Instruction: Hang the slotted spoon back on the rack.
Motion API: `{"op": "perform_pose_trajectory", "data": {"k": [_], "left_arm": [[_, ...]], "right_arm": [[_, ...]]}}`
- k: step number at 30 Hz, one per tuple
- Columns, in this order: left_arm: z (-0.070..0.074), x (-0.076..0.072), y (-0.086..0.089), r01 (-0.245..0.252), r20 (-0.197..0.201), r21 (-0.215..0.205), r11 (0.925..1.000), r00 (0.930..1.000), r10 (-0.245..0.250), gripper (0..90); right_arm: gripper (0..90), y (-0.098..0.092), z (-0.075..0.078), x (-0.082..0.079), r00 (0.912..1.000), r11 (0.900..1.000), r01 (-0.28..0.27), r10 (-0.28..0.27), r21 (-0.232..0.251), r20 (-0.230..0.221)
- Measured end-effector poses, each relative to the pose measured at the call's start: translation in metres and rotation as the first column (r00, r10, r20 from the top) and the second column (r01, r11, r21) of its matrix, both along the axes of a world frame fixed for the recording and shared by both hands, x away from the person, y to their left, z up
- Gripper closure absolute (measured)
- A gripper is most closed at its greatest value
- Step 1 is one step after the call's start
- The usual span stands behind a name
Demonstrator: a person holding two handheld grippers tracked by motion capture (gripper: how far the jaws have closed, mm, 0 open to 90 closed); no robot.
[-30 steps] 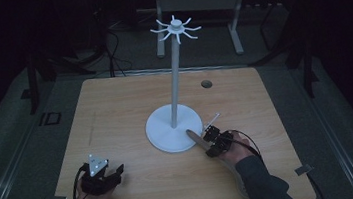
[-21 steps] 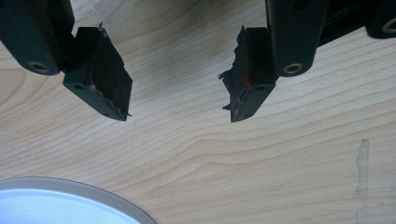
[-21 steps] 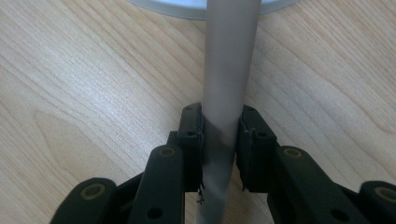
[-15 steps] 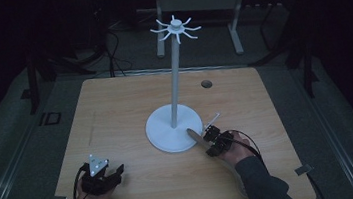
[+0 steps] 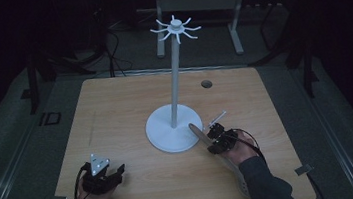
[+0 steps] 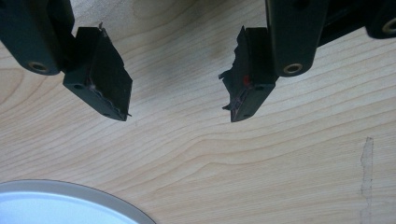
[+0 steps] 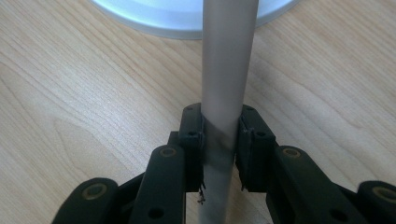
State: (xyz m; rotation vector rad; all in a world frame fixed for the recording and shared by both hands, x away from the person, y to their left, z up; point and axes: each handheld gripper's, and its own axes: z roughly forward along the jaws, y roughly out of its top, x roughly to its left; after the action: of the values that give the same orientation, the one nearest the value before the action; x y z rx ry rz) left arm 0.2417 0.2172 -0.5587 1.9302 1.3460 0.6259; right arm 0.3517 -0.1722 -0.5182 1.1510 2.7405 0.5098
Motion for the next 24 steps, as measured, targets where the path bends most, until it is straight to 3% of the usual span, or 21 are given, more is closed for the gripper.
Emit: {"op": "perform_pose_trajectory", "data": {"k": [15,24], "left_arm": [[0.000,0.000,0.000,-0.006,0.006,-0.008,1.0000,1.0000,0.006,39.8],[0.001,-0.001,0.001,-0.004,0.010,-0.005,1.0000,0.9999,0.004,39.6]], "right_arm": [[74.4,-0.006,0.014,-0.004,0.9974,0.998,0.008,-0.012,0.057,0.071],[74.5,-0.006,0.030,-0.007,0.9886,0.996,-0.006,-0.008,0.094,0.151]]}}
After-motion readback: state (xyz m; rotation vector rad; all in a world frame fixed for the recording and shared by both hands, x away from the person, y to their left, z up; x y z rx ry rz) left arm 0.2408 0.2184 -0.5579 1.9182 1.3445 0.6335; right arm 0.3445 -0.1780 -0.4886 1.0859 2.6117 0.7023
